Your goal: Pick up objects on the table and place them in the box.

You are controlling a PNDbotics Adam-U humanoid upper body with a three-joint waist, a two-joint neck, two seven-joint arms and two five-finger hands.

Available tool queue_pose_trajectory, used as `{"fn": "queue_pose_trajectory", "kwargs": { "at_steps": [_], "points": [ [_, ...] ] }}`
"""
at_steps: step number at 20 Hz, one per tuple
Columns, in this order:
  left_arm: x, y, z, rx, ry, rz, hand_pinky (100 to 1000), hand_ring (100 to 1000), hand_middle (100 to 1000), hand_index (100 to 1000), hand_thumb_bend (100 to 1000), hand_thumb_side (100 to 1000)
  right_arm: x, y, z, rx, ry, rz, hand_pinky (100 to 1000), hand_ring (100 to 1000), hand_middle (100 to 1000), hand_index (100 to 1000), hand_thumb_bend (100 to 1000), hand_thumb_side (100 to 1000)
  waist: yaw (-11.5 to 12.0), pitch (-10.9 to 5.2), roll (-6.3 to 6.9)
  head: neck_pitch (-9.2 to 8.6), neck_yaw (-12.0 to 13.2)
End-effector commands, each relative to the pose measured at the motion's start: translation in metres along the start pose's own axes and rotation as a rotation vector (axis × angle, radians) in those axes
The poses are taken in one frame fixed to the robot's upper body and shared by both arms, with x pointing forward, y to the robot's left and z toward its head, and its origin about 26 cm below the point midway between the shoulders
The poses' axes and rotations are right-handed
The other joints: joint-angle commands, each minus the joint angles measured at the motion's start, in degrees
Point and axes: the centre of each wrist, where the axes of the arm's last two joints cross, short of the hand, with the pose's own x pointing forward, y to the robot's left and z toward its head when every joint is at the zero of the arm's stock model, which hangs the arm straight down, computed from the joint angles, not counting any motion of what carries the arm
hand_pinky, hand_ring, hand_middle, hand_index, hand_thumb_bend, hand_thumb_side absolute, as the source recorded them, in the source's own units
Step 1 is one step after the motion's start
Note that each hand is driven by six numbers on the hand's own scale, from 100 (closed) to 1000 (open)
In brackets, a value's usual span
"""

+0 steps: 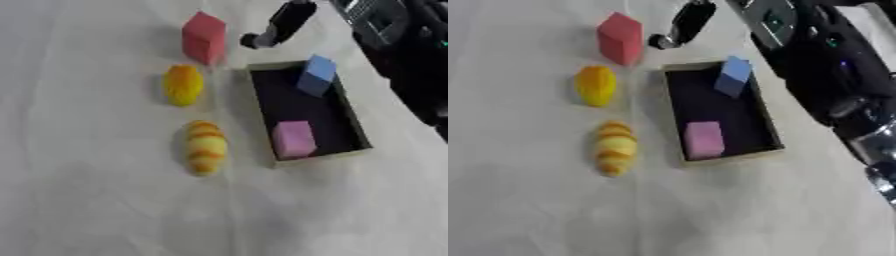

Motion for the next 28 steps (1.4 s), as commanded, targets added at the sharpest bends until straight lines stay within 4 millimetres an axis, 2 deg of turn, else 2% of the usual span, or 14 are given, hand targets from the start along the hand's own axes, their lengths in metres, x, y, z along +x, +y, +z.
{"fn": "queue_pose_trajectory", "kwargs": {
  "at_steps": [1,5,6,7,13,20,28],
  "points": [
    [0.0069,0.0022,-0.0076,-0.017,-0.034,-0.007,698,707,664,797,100,634,-0.0024,-0.0143,0.004,-0.028,0.01,0.035,916,950,908,914,395,100,0.3,-1.76,-0.57,-0.43,-0.4],
    [0.0075,0.0016,-0.0092,-0.019,-0.04,-0.004,697,707,663,797,100,634,-0.0032,-0.0151,0.0006,-0.046,0.013,0.049,918,953,916,913,375,100,1.0,-1.42,-0.8,-1.39,-0.8],
    [0.0076,0.0015,-0.0095,-0.019,-0.041,-0.004,697,707,663,797,100,634,-0.0031,-0.0156,-0.0002,-0.051,0.013,0.053,918,952,918,913,340,100,1.1,-1.35,-0.84,-1.69,-0.9],
    [0.0077,0.0015,-0.0097,-0.02,-0.043,-0.005,697,706,663,797,100,633,-0.003,-0.0163,-0.0009,-0.057,0.012,0.056,918,952,919,914,372,100,1.3,-1.27,-0.89,-1.99,-1.1],
    [0.0081,0.0014,-0.0106,-0.021,-0.048,-0.005,697,706,663,797,100,635,-0.0021,-0.0197,-0.0033,-0.084,0.005,0.072,918,951,931,913,366,100,1.9,-0.76,-1.03,-3.37,-2.2],
    [0.0082,0.0006,-0.0109,-0.02,-0.051,-0.007,697,706,662,797,100,645,-0.0063,-0.0189,-0.0027,-0.076,0.014,0.094,920,953,941,909,372,100,1.2,0.76,-0.58,-3.77,-2.9],
    [0.0085,-0.0006,-0.0118,-0.02,-0.055,-0.008,697,706,662,797,100,655,-0.0071,-0.0216,-0.0026,-0.053,0.021,0.131,924,958,944,912,396,100,1.6,2.28,-0.61,-3.99,-2.9]
  ]
}}
